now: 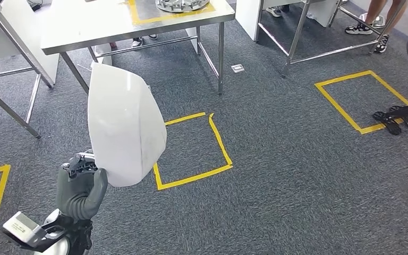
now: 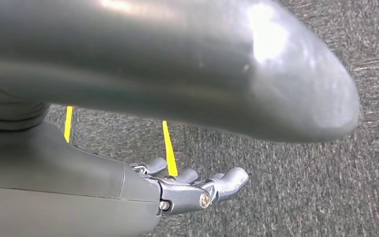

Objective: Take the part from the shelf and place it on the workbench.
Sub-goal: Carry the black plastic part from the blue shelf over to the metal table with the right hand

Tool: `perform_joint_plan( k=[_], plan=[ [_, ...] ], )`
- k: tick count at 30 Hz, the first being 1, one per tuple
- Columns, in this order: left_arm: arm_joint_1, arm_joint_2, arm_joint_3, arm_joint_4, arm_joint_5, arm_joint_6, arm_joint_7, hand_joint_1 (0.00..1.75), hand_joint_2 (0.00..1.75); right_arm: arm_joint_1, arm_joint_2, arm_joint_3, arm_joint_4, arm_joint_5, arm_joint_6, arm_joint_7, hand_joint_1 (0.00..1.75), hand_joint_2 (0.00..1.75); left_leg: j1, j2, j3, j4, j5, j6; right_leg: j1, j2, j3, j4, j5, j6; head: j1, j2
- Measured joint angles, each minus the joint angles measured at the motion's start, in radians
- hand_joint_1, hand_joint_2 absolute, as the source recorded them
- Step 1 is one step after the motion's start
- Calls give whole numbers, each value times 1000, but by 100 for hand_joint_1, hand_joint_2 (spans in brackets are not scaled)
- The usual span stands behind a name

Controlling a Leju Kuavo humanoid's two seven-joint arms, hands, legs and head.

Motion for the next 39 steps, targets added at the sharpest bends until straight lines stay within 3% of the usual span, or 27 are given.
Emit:
perform_joint_plan(
  k=[2, 3, 5, 9, 11, 13, 14, 15, 17, 19, 24, 25, 27, 29, 30, 31, 33, 34, 35, 39],
  plan=[
    [-1, 0, 0, 1, 0, 0, 0, 175, 175, 0, 1, 0, 0, 0, 0, 0, 0, 0, -6, 4, 57, -128, 76, 14, 1, 0, 13, 0, -9, 3, 0, 0],
    [-2, 1, 0, 1, 0, 0, 0, 175, 175, 0, 1, 0, 0, 0, 1, -1, 0, 0, -10, 8, 86, -189, 97, 19, 3, 0, 17, 1, -14, 8, 0, 0],
    [-4, 1, 0, 2, 0, 0, 0, 175, 175, -1, 2, 0, 0, -1, 4, -1, 0, 0, -17, 11, 113, -245, 103, 27, 5, -1, 20, 0, -20, 19, 0, 0],
    [-7, 0, 1, 2, 0, -3, 0, 175, 175, -3, 2, -1, 0, -3, 5, -2, 0, 0, -14, 4, 124, -258, 98, 47, 3, -4, 17, 22, -39, 44, 3, 0],
    [-9, -1, 1, 3, 0, -4, 0, 175, 175, -4, 2, -1, 0, -3, 6, -2, 0, 0, -12, 4, 132, -263, 94, 57, 1, -1, -37, 123, -82, 53, 7, 0],
    [-10, -2, 2, 6, 0, -5, 1, 175, 175, -2, 2, -1, 0, -3, 7, -2, 0, 0, -13, 3, 136, -262, 87, 63, 1, 0, -119, 250, -121, 58, 8, 0],
    [-9, -2, 2, 8, 0, -5, 1, 175, 175, -1, 2, -2, 0, -3, 7, -2, 0, 0, -14, 1, 139, -262, 84, 63, 1, 0, -143, 277, -116, 59, 8, 0],
    [-9, -2, 2, 10, 0, -5, 2, 175, 175, 0, 2, -2, 0, -4, 7, -2, 0, 0, -14, -1, 144, -262, 80, 62, 1, 0, -149, 267, -91, 58, 8, 0],
    [-9, -2, 2, 12, 0, -5, 3, 175, 175, 0, 2, -2, 0, -4, 7, -2, 0, 0, -14, -6, 157, -261, 69, 57, 1, 1, -106, 145, -5, 53, 9, 0],
    [-10, -2, 2, 13, 0, -5, 3, 175, 175, 0, 2, -2, 0, -4, 8, -2, 0, 0, -18, -8, 166, -258, 58, 47, 5, 2, -58, 32, 39, 43, 9, 0],
    [-11, -2, 2, 12, 0, -5, 2, 175, 175, 0, 2, -3, 0, -4, 18, -2, 0, 0, -18, -6, 169, -245, 35, 19, 5, 3, -32, -5, 32, 12, 6, 0],
    [-12, -2, 1, 12, 0, -5, 2, 175, 175, 0, 2, -3, 0, -4, 19, -3, 0, 0, -17, -5, 153, -209, 17, 14, 3, 2, -25, -9, 30, 5, 4, 0],
    [-12, -1, 1, 13, 0, -5, 1, 175, 175, -1, 2, -3, 0, -4, 21, -3, 0, 0, -15, -2, 86, -84, -32, 7, 1, 1, -13, -11, 21, -3, 0, 0],
    [-9, 1, 1, 16, 0, -5, 2, 175, 175, 0, 2, -3, 0, -4, 21, -3, 0, 0, -13, -1, 19, 14, -48, 4, 1, 1, -1, -11, 10, -4, 0, 0],
    [-9, 1, 1, 18, 0, -5, 2, 175, 175, 1, 2, -3, 0, -4, 21, -3, 0, 0, -13, 0, 10, 12, -26, 4, 1, 2, 8, -11, 3, -3, 0, 0],
    [-9, 1, 1, 18, 0, -5, 1, 175, 175, 1, 2, -3, 0, -4, 21, -2, 0, 0, -12, 2, 19, -28, 13, 4, 1, 2, 18, -11, -4, -1, 0, 0],
    [-9, 1, 1, 19, 0, -4, 0, 175, 175, 1, 2, -3, 0, -4, 22, -2, 0, 0, -13, 7, 70, -161, 94, 9, 2, 3, 38, -11, -22, 7, -1, 0],
    [-10, 1, 1, 20, 0, -3, 0, 175, 175, 1, 2, -3, 0, -4, 22, -2, 0, 0, -15, 9, 92, -211, 111, 14, 3, 3, 43, -10, -29, 14, -2, 0],
    [-10, 1, 1, 20, 0, -2, -1, 175, 175, 0, 2, -3, 0, -3, 22, -2, 0, 0, -17, 9, 106, -239, 114, 20, 4, 4, 46, -11, -35, 20, -2, 0],
    [-11, 0, 2, 20, 0, -1, -3, 175, 175, -2, 2, -3, 0, -3, 22, -3, 0, 0, -17, 3, 126, -255, 96, 51, 3, 3, 52, 12, -42, 43, 2, 0]
  ],
)
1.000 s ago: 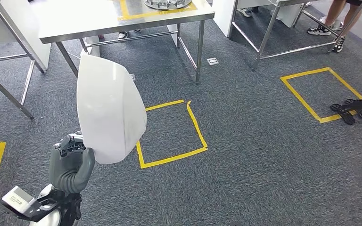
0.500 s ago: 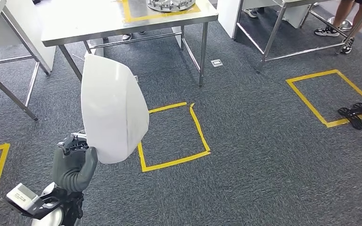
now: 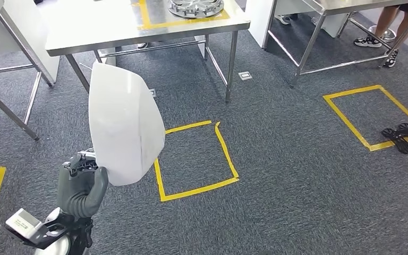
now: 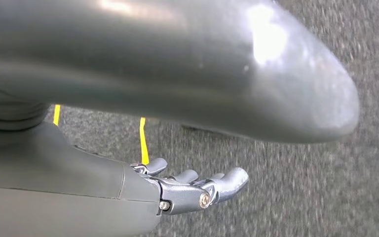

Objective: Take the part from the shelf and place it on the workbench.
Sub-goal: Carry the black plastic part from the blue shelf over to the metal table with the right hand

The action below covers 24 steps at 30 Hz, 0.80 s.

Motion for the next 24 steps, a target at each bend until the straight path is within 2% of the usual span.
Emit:
perform_joint_plan(
  k=[1, 2, 4, 5, 6, 7, 9, 10, 11, 13, 15, 16, 17, 20, 21, 22, 24],
  plan=[
    [-1, -1, 0, 0, 0, 0, 0, 175, 175, -1, 0, 0, 0, 0, 0, 0, 0, 0, 2, 0, 7, -2, -3, 7, -1, 0, -16, 32, -13, 4, 1, 0],
    [-1, -1, 0, -1, 0, 0, -1, 175, 175, -1, 0, 0, 0, 0, 0, 0, 0, 0, 2, 0, 12, -4, -7, 11, -1, 1, -47, 83, -33, 7, 2, 0],
    [-1, -2, 0, 0, 0, 0, 0, 175, 175, -1, 0, 0, 0, 0, 0, 0, 0, 0, 0, -1, 18, -4, -15, 17, -1, 1, -134, 210, -76, 11, 4, 0],
    [0, -2, 0, 1, -1, 0, 0, 175, 175, 1, 0, 0, 0, 1, 0, 0, 0, 0, -1, -2, 23, -4, -20, 17, -1, 1, -171, 251, -82, 12, 4, 0],
    [1, -2, 0, 1, -1, -1, 0, 175, 175, 2, 0, 0, 0, 1, 0, 0, 0, 0, -2, -4, 29, -4, -26, 17, -1, 1, -191, 257, -68, 10, 4, 0],
    [1, -2, 0, 2, -1, -1, 0, 175, 175, 3, 0, 0, 0, 1, 0, 0, 0, 0, -3, -5, 38, -4, -33, 16, 0, 1, -191, 225, -32, 7, 4, 0],
    [1, -2, 0, 2, -1, -1, -1, 175, 175, 4, -1, 0, 0, 1, 0, 0, 0, 0, -3, -7, 58, -4, -47, 11, 5, 2, -151, 95, 60, -6, 4, 0],
    [1, -2, 0, 2, -1, -1, -1, 175, 175, 3, -1, 0, 0, 1, 0, 0, 0, 0, -4, -7, 64, -4, -53, 7, 9, 2, -133, 42, 76, -12, 4, 0],
    [1, -2, 0, 2, -1, -1, -1, 175, 175, 2, -1, 0, 0, 1, 0, 0, 0, 0, -4, -7, 67, -5, -58, 2, 13, 2, -121, 9, 82, -17, 3, 0],
    [1, -2, 0, 2, -1, -2, -2, 175, 175, 3, -2, -1, 0, 1, 0, 0, 0, 0, -6, -8, 73, -1, -61, -11, 16, 3, -115, -8, 73, -26, 2, 0],
    [1, -1, 0, 1, -1, -3, -3, 175, 175, 6, -1, -1, 0, 1, -1, 0, 0, 0, -6, -7, 77, 16, -65, -23, 10, 3, -95, -18, 85, -37, 1, 0],
    [-1, 0, 0, 1, 0, -3, -3, 175, 175, 6, -1, -1, 0, 1, -1, 0, 0, 0, -6, -6, 67, 40, -75, -28, 7, 2, -84, -20, 83, -43, -3, 0],
    [-3, 2, 0, 1, 0, -2, -4, 175, 175, 5, 0, -1, 0, 2, -1, 0, 0, 0, -5, -4, 44, 82, -93, -32, 5, 2, -74, -22, 80, -48, -6, 0],
    [-4, 6, 0, 3, 0, -1, -3, 175, 175, 2, 0, -1, 0, 2, -1, 0, 0, 0, 0, -2, -68, 248, -159, -41, 5, 3, -61, -23, 65, -51, -12, 0],
    [-4, 8, 0, 4, 0, 0, -3, 175, 175, 3, 0, -1, 0, 2, -1, 0, 0, 0, 1, -1, -91, 265, -157, -43, 5, 3, -54, -23, 59, -50, -13, 0],
    [-3, 9, 0, 5, 0, 0, -3, 175, 175, 3, 0, -1, 0, 2, -1, 0, 0, 0, 2, 0, -95, 245, -132, -44, 4, 3, -45, -23, 52, -49, -13, 0],
    [-3, 11, 0, 6, 0, 0, -4, 175, 175, 4, 1, -1, 0, 2, -1, -2, 0, 0, 4, 2, -61, 122, -36, -44, 3, 3, -26, -23, 36, -42, -14, 0]
  ],
)
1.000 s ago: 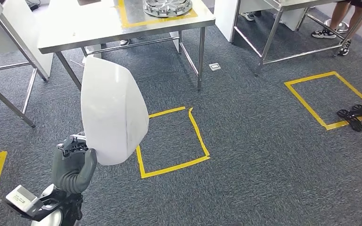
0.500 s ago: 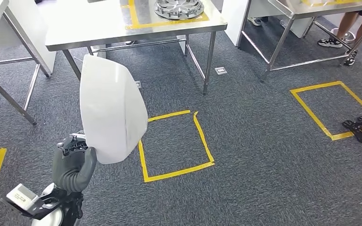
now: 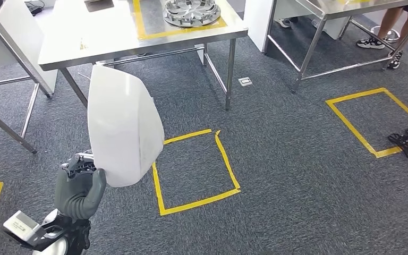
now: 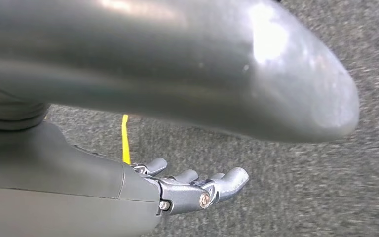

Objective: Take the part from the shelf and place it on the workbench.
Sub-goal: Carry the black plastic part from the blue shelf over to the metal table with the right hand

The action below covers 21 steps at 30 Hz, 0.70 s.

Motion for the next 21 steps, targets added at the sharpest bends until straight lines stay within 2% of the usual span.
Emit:
perform_joint_plan(
  k=[1, 2, 5, 7, 8, 11, 12, 13, 14, 15, 16, 18, 20, 21],
  plan=[
    [0, 1, 0, 1, 0, 0, -1, 175, 175, -1, 1, 0, 0, 0, 0, -1, 0, 0, -1, 2, 17, -59, 28, 3, 0, 1, 8, 1, -7, 5, -1, 0],
    [1, 2, 0, 2, 1, 0, -1, 175, 175, -2, 1, 0, 0, 0, 0, -2, 0, 0, -2, 4, 31, -99, 44, 9, 0, 1, 10, 2, -13, 10, -2, 0],
    [6, 2, 1, 3, 3, 1, -6, 175, 175, -3, 1, -1, 0, -2, 0, -6, 0, 0, -4, 4, 38, -114, 47, 32, 3, 1, 14, 10, -20, 27, -2, 0],
    [7, 1, 2, 1, 3, 1, -8, 175, 175, -3, 1, -3, 0, -3, 0, -9, 0, 0, -2, 1, 49, -117, 46, 43, 2, 1, -4, 53, -25, 35, 0, 0],
    [6, 0, 2, 0, 3, 1, -9, 175, 175, -4, 1, -4, 0, -4, 0, -10, 0, 0, 0, 0, 55, -118, 43, 48, 1, 1, -31, 99, -37, 39, 1, 0],
    [5, -3, 2, -1, 3, -1, -10, 175, 175, -5, 1, -7, 0, -6, 0, -12, 0, 0, -3, 0, 66, -119, 29, 59, 1, 1, -153, 278, -104, 47, 4, 0],
    [5, -3, 2, -1, 3, -1, -10, 175, 175, -3, 1, -9, 0, -7, 0, -12, 0, 0, -4, -1, 71, -119, 24, 60, 1, 1, -180, 302, -107, 46, 4, 0],
    [5, -3, 2, -1, 3, -2, -10, 175, 175, -3, 1, -10, 0, -7, -1, -11, 0, 0, -5, -3, 78, -119, 19, 59, 2, 1, -187, 289, -87, 43, 4, 0],
    [5, -3, 2, -1, 3, -3, -10, 175, 175, -2, 1, -12, 0, -8, -1, -11, 0, 0, -5, -5, 87, -119, 13, 57, 3, 1, -175, 239, -48, 38, 4, 0],
    [4, -3, 2, -1, 3, -4, -10, 175, 175, -2, 1, -14, 0, -9, -2, -11, 0, 0, -6, -5, 96, -119, 6, 55, 5, 1, -151, 168, 2, 32, 5, 0],
    [3, -4, 2, 0, 3, -5, -10, 175, 175, -3, 0, -16, 0, -9, -2, -11, 0, 0, -7, -6, 106, -118, -1, 52, 9, 1, -127, 102, 34, 26, 5, 0],
    [-1, -6, 2, 0, 3, -6, -9, 175, 175, -4, -1, -18, 0, -10, -2, -11, 0, 0, -9, -6, 113, -120, -11, 42, 16, 0, -99, 28, 44, 17, 5, 0],
    [-3, -8, 2, 0, 3, -7, -8, 175, 175, -4, -1, -20, 0, -10, -2, -11, 0, 0, -10, -6, 117, -113, -11, 28, 15, 2, -89, 18, 38, 9, 5, 0],
    [-4, -8, 2, 0, 3, -7, -7, 175, 175, -2, -1, -21, 0, -11, -2, -10, 0, 0, -10, -5, 120, -105, -14, 21, 13, 2, -79, 13, 48, 4, 5, 0]
  ],
)
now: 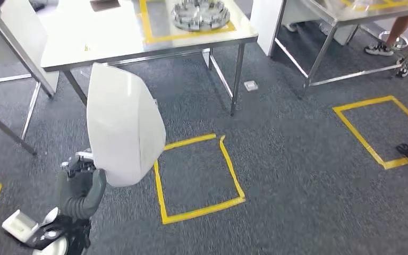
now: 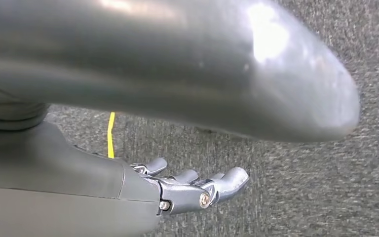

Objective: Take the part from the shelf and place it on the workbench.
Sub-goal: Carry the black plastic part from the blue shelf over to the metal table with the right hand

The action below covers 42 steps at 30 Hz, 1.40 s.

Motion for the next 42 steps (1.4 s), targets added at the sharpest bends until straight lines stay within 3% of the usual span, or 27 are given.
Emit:
perform_joint_plan(
  k=[2, 5, 6, 7, 8, 10, 11, 13, 16, 18, 20, 21, 22, 23, 25, 27, 29, 32, 34, 36, 37, 38, 40, 41, 42],
  plan=[
    [-3, 0, 0, -2, 0, 0, 1, 175, 175, 1, 0, -1, 0, -1, 0, 0, 0, 0, 1, 2, -16, 50, -21, -11, -5, 0, 20, -5, 2, -10, -4, 0],
    [-3, 0, 0, -4, 0, 0, 4, 175, 175, -1, 0, -2, 0, 1, 0, 0, 0, 0, 5, 3, -119, 216, -94, -21, -7, 0, 33, -6, -10, -18, -7, 0],
    [-1, 0, 0, -4, 0, 1, 4, 175, 175, 0, 0, -2, 0, 2, 0, 0, 0, 0, 6, 3, -148, 248, -106, -22, -7, 0, 39, -6, -15, -18, -8, 0],
    [1, 0, 0, -4, 0, 1, 5, 175, 175, 0, 0, -2, 0, 3, 0, -1, 0, 0, 8, 3, -162, 249, -100, -24, -8, 0, 46, -5, -22, -16, -8, 0],
    [2, 0, 0, -5, 0, 1, 5, 175, 175, 1, 0, -2, 0, 3, 1, -1, 0, 0, 9, 4, -158, 214, -71, -24, -9, 1, 54, -5, -29, -14, -7, 0],
    [5, 0, 0, -7, -1, 3, 4, 175, 175, 1, 0, -2, 0, 4, 1, -2, 0, 0, 10, 6, -120, 88, 22, -21, -11, 1, 73, -4, -44, -7, -8, 0],
    [8, 1, 0, -8, -3, 5, 4, 175, 175, 1, 1, -2, 0, 4, 2, -2, 0, 0, 9, 7, -104, 36, 44, -16, -11, 2, 79, -4, -51, -2, -8, 0],
    [16, 1, 0, -13, -6, 8, 2, 175, 175, 0, 1, -2, 0, 5, 2, -2, 0, 0, 5, 9, -92, -6, 55, -3, -9, 3, 85, -2, -61, 13, -9, 0],
    [24, 0, 1, -21, -9, 8, 0, 175, 175, 1, 1, -2, 0, 7, 2, -2, 0, 0, 8, 5, -72, -11, 59, 19, -9, 2, 93, 17, -69, 32, -8, 0],
    [25, -2, 1, -26, -10, 9, 0, 175, 175, -1, 1, -2, 0, 8, 3, -3, 0, 0, 9, 5, -57, -12, 54, 29, -11, 2, 54, 90, -99, 39, -5, 0],
    [27, -3, 2, -29, -10, 9, -1, 175, 175, -2, 1, -2, 0, 9, 3, -3, 0, 0, 8, 5, -52, -12, 46, 35, -12, 2, -28, 214, -150, 44, -3, 0],
    [28, -3, 2, -29, -11, 9, 0, 175, 175, -1, 1, -2, 0, 9, 3, -3, 0, 0, 8, 4, -48, -12, 41, 36, -12, 2, -64, 258, -166, 45, -2, 0],
    [29, -3, 2, -29, -11, 10, -1, 175, 175, 0, 1, -2, 0, 10, 4, -3, 0, 0, 7, 2, -43, -12, 35, 36, -12, 2, -86, 270, -164, 46, -2, 0],
    [30, -3, 2, -29, -12, 10, -1, 175, 175, 1, 1, -2, 0, 10, 4, -2, 0, 0, 7, 1, -35, -12, 28, 34, -11, 2, -89, 245, -138, 44, -2, 0],
    [29, -3, 2, -29, -12, 10, -1, 175, 175, 1, 0, -2, 0, 10, 4, -2, 0, 0, 7, -1, -16, -12, 14, 29, -9, 1, -52, 115, -40, 35, -1, 0],
    [28, -3, 2, -29, -14, 10, 1, 175, 175, 0, 0, -2, 0, 11, 4, -2, 0, 0, 6, 0, -4, -13, 1, 20, -2, 0, -23, 23, -4, 23, -2, 0],
    [27, -5, 2, -29, -18, 10, 4, 175, 175, 0, -1, -3, 0, 12, 5, -2, 0, 0, 3, -1, 5, -8, -2, 7, 1, 1, -16, 6, -11, 13, -2, 0],
    [25, -6, 2, -32, -22, 12, 8, 175, 175, 2, 0, -3, 0, 14, 7, -2, 0, 0, 3, 1, 1, 26, -20, -10, -6, 1, 14, -7, 4, -5, -5, 0],
    [22, -6, 2, -34, -24, 13, 10, 175, 175, 0, 0, -3, 0, 15, 8, -2, 0, 0, 5, 3, -48, 119, -66, -17, -8, 1, 30, -9, -2, -14, -9, 0],
    [21, -6, 1, -33, -25, 13, 14, 175, 175, -1, 0, -3, 0, 15, 9, -2, 0, 0, 8, 3, -121, 227, -106, -23, -8, 1, 39, -9, -13, -16, -10, 0],
    [21, -6, 2, -33, -26, 13, 16, 175, 175, 0, 0, -3, 0, 14, 9, -2, 0, 0, 9, 3, -143, 247, -103, -26, -9, 2, 45, -9, -19, -15, -10, 0],
    [21, -6, 1, -32, -27, 12, 18, 175, 175, 1, 0, -3, 0, 14, 8, -2, 0, 0, 10, 4, -149, 231, -78, -27, -10, 2, 54, -8, -26, -13, -11, 0],
    [19, -6, 1, -31, -29, 11, 19, 175, 175, 1, 0, -3, 0, 12, 8, -2, 0, 0, 12, 4, -117, 117, 13, -27, -12, 3, 73, -8, -41, -7, -11, 0],
    [18, -6, 1, -31, -30, 11, 19, 175, 175, 1, 1, -3, 0, 12, 8, -2, 0, 0, 11, 5, -99, 57, 41, -25, -12, 4, 82, -7, -48, -3, -11, 0],
    [16, -6, 1, -30, -30, 11, 19, 175, 175, 0, 1, -3, 0, 11, 7, -2, 0, 0, 9, 6, -87, 19, 47, -20, -12, 4, 85, -6, -54, 3, -12, 0]
  ],
)
